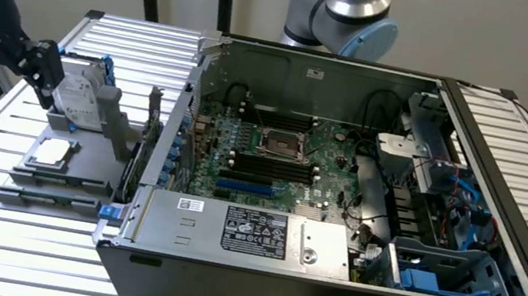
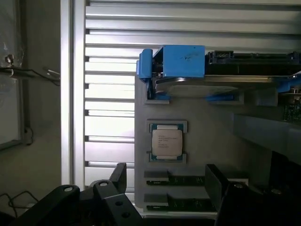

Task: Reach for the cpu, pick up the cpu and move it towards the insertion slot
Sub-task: 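Pick up the cpu and move it towards the insertion slot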

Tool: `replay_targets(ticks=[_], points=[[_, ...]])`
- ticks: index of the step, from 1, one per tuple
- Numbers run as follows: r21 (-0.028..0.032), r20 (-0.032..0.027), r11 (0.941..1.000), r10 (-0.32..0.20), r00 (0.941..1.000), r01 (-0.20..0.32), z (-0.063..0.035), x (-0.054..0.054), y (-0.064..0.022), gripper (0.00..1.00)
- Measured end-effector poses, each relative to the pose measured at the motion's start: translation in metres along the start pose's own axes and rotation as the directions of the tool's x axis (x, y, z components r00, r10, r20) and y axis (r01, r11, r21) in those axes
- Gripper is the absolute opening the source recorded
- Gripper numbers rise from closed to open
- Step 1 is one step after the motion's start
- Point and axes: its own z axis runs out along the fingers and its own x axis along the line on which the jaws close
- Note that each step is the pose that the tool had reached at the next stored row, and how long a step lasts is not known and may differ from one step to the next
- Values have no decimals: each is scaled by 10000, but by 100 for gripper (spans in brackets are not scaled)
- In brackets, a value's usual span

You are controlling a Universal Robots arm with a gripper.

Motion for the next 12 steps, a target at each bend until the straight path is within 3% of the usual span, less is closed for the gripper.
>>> replay_targets(ticks=[12], points=[[1,-1,10000,0,10000,0,217,-42,-4,77]])
